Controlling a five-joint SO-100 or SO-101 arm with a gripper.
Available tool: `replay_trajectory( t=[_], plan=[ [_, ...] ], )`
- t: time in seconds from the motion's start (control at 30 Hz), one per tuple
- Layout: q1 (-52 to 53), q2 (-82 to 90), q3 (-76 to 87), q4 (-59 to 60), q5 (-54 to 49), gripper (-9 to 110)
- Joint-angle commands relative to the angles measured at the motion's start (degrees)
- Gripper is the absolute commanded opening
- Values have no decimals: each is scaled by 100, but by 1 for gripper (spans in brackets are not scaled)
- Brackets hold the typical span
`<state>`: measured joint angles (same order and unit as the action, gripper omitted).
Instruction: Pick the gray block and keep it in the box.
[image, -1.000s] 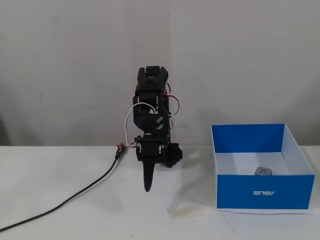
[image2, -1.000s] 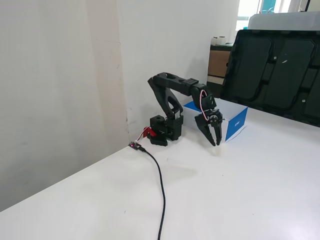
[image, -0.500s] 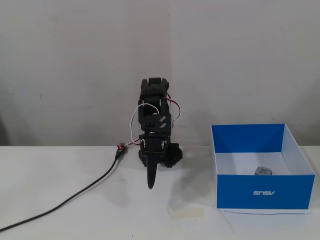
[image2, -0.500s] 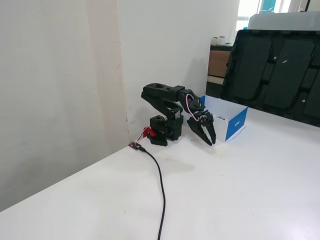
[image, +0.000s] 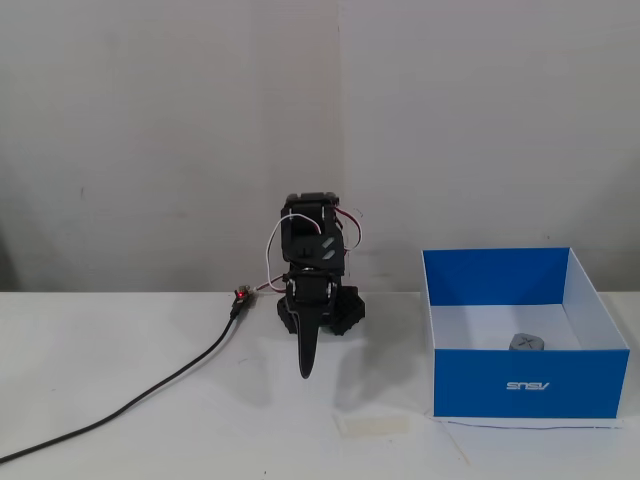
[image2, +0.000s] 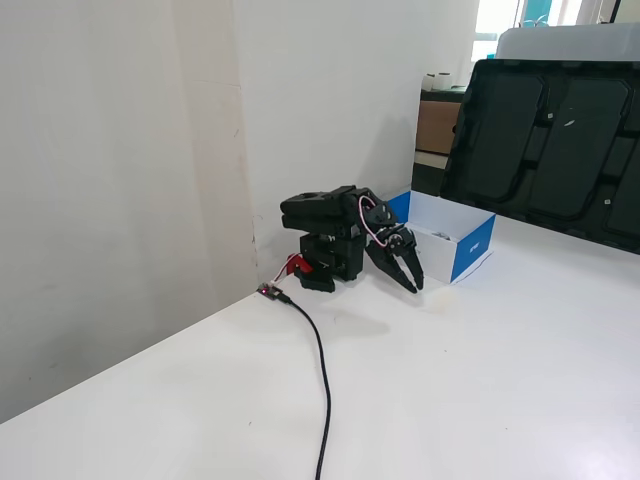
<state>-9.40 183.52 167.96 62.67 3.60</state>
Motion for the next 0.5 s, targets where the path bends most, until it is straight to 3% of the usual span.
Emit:
replay_trajectory(
  t=[0.0,0.47],
  plan=[
    [185,598,-9,246,44,0],
    [519,1283,237,606,44,0]
  ],
)
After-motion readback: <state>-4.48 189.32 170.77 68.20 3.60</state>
